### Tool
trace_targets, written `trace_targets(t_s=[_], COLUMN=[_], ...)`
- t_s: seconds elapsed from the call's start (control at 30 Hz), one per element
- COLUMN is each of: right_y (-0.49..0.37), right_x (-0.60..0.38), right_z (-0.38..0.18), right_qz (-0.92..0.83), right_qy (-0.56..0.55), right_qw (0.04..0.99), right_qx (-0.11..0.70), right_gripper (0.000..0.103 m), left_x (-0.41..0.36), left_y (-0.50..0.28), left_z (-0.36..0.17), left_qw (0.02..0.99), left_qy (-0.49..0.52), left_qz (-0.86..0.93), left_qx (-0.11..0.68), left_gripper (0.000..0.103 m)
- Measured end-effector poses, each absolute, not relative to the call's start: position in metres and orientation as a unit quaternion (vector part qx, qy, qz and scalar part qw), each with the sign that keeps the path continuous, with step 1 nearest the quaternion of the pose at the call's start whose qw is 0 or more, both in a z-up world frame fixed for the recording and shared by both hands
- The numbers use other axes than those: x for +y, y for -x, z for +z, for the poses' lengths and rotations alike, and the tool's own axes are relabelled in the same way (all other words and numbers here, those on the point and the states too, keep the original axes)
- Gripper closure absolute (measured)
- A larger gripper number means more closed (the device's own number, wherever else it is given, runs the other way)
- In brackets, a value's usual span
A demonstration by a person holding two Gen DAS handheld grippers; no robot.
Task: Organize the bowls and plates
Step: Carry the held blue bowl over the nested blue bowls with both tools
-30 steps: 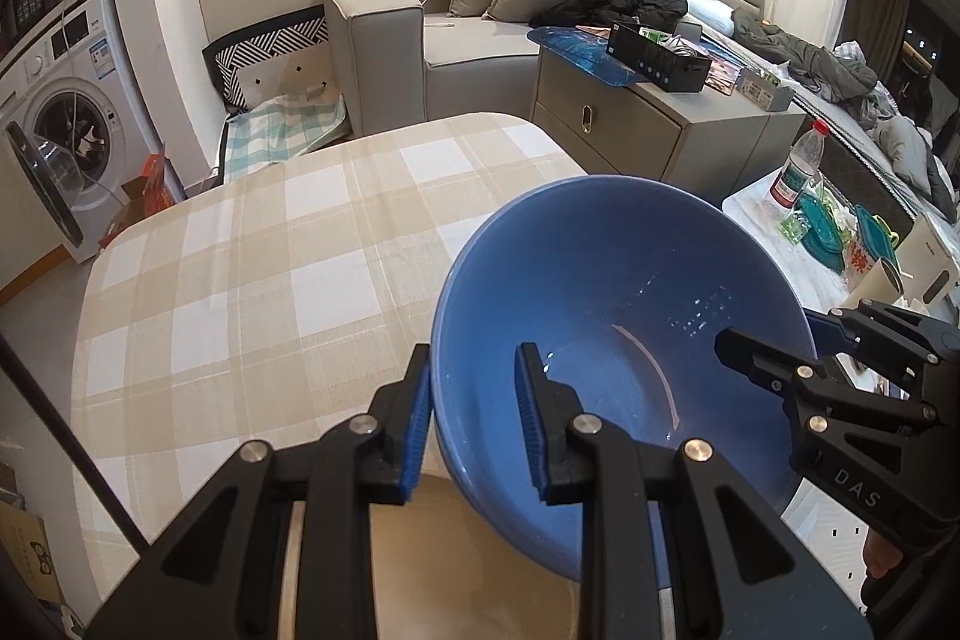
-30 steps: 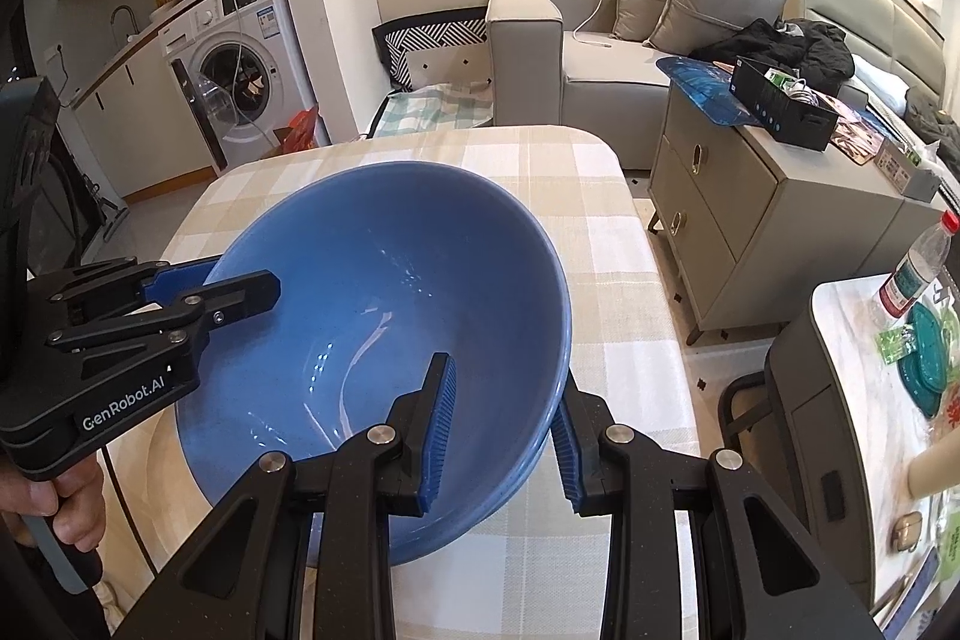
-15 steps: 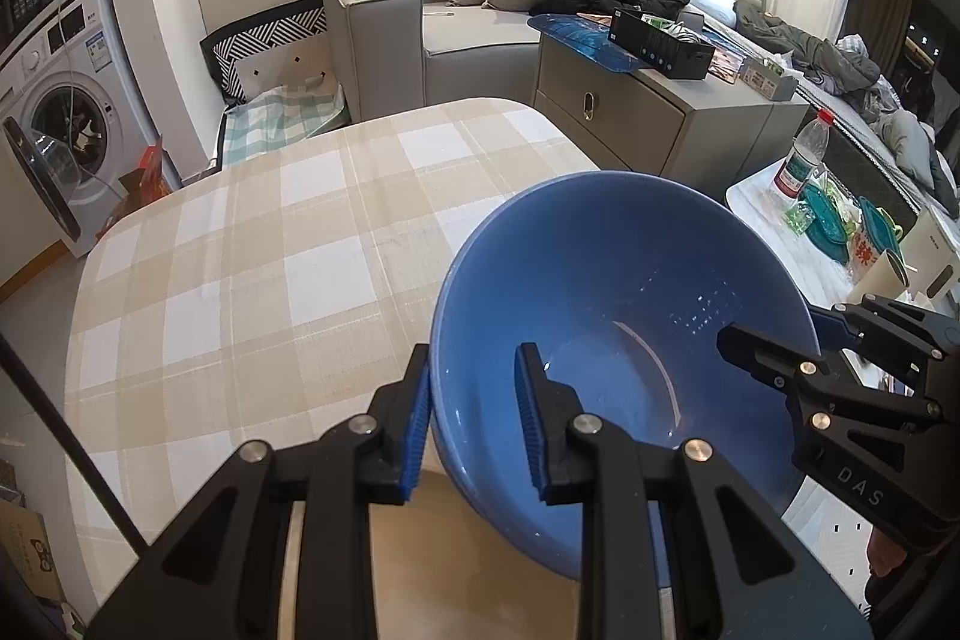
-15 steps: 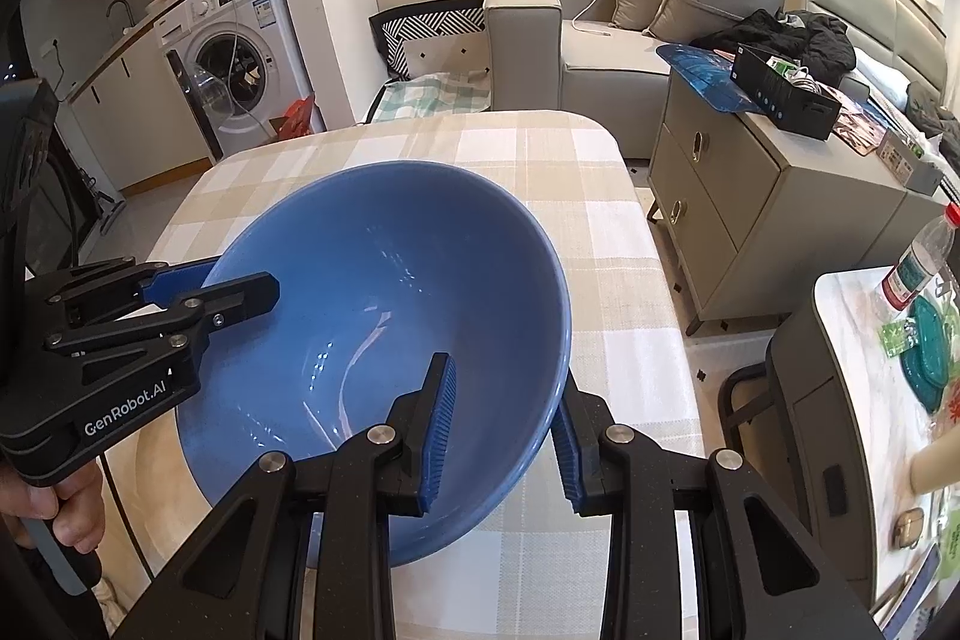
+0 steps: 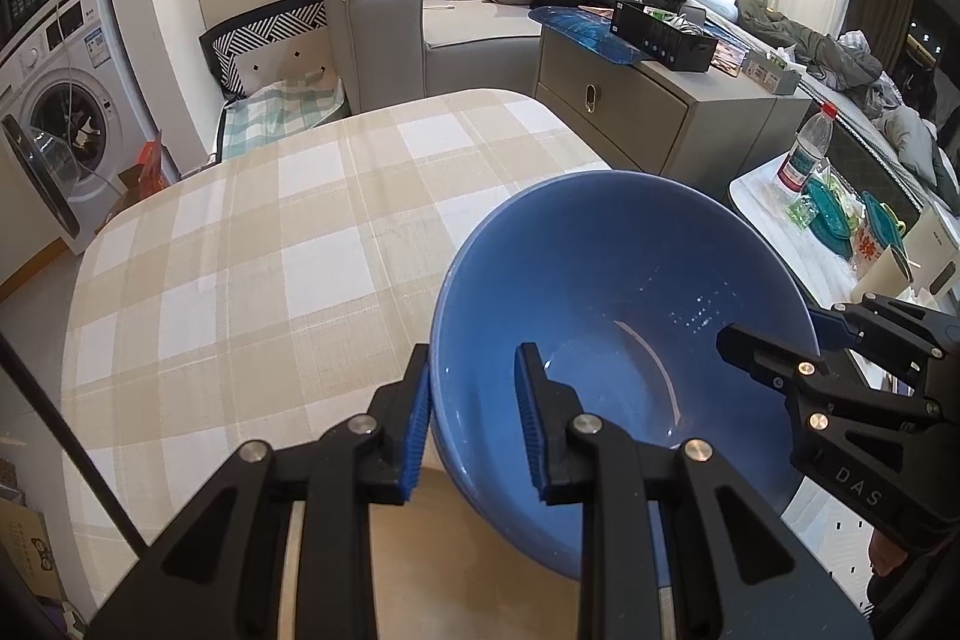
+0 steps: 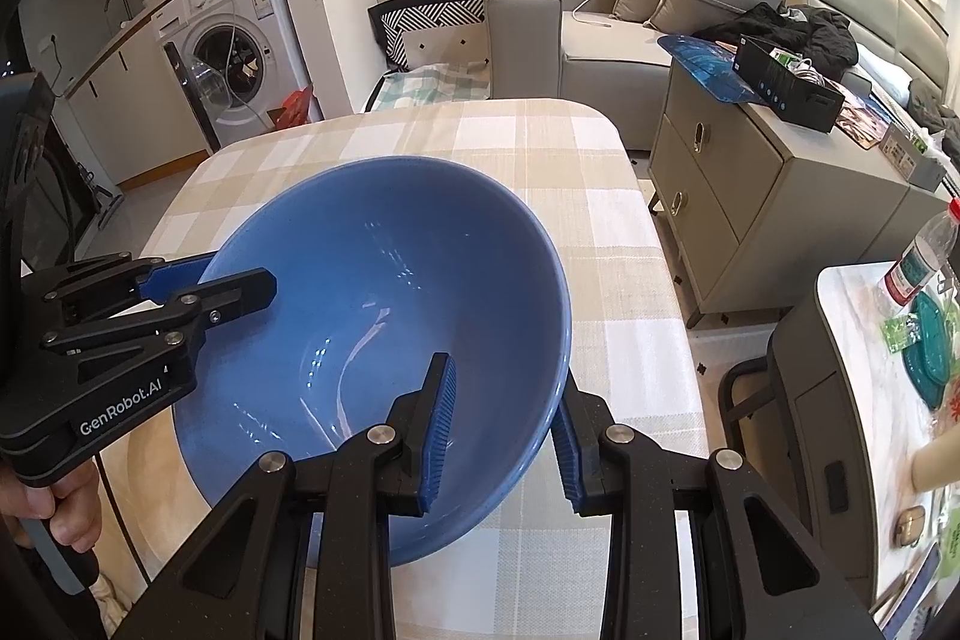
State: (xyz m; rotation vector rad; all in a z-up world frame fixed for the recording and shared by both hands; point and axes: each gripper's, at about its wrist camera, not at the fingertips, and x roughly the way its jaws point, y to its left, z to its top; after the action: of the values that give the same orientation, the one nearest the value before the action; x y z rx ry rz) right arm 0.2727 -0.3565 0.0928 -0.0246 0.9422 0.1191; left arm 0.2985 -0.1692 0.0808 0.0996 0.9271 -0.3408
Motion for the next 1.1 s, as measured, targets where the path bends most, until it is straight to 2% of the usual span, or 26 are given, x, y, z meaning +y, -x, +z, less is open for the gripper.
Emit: trace_targets(t_s=[1.1], right_y=[-0.284], right_x=[-0.349], right_z=[0.072], right_qz=[0.052], right_qy=[0.037], right_qw=[0.881], right_qx=[0.469], right_gripper=[0.072], left_x=[-0.17], left_y=[-0.306], left_z=[0.06], left_qw=[0.872], left_qy=[-0.064], left_qz=[-0.154], left_qx=[0.459], left_gripper=[0.078])
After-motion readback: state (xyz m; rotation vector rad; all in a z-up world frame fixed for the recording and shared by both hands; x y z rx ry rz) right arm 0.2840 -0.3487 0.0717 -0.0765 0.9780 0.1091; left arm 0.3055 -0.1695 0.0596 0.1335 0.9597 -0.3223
